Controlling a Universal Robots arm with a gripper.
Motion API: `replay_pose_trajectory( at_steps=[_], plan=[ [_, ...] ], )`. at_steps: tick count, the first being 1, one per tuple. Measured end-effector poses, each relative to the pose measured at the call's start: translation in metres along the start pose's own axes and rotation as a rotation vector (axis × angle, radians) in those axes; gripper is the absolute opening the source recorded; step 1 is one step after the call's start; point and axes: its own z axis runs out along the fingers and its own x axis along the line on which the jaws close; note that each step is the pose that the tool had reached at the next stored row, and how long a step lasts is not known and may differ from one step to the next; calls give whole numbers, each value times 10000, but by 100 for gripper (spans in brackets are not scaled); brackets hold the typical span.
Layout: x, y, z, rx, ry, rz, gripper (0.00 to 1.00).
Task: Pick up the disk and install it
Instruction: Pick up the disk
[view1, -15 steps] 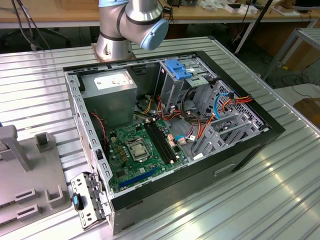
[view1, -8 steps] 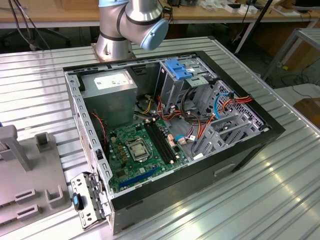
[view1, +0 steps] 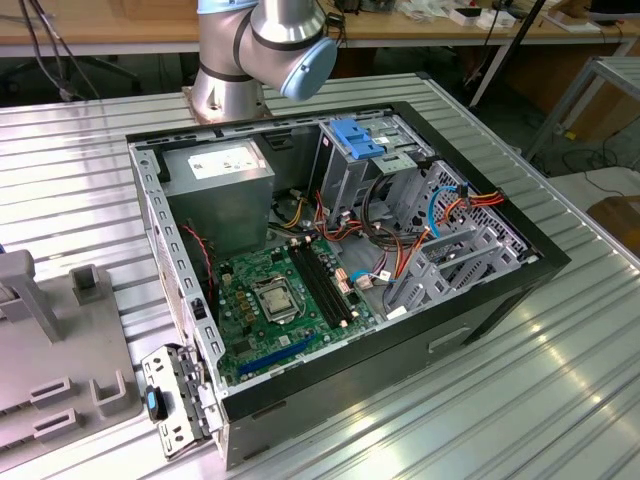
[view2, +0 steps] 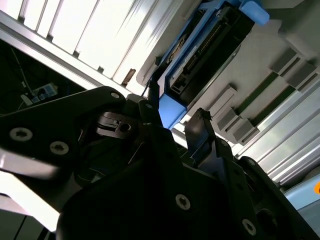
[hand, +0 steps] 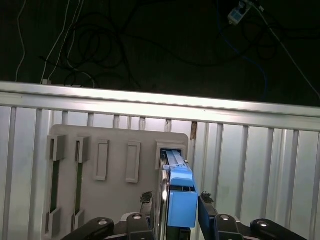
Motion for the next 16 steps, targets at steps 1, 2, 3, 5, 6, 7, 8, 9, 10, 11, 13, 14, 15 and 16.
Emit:
replay_pose_trajectory(
  at_steps=[1, 2, 3, 5, 6, 7, 8, 9, 10, 11, 13, 14, 15, 16],
  plan=[
    [0, 0, 8, -1, 1, 1, 48],
    [0, 1, 16, -1, 1, 1, 48],
    [0, 1, 23, -1, 2, 1, 48],
    [1, 4, 41, -1, 2, 0, 48],
    [1, 7, 46, -3, 2, 0, 48],
    [1, 9, 51, -2, 2, 1, 48],
    [1, 10, 58, 0, 1, 0, 48],
    [1, 13, 66, 0, 1, 1, 48],
    [1, 15, 73, 0, 1, 1, 48],
    [1, 17, 81, -1, 1, 1, 48],
    [1, 21, 101, 0, 1, 1, 48],
    [1, 23, 111, -1, 1, 1, 48],
    [1, 24, 123, -1, 1, 1, 48],
    [1, 25, 130, -1, 1, 1, 48]
  ],
)
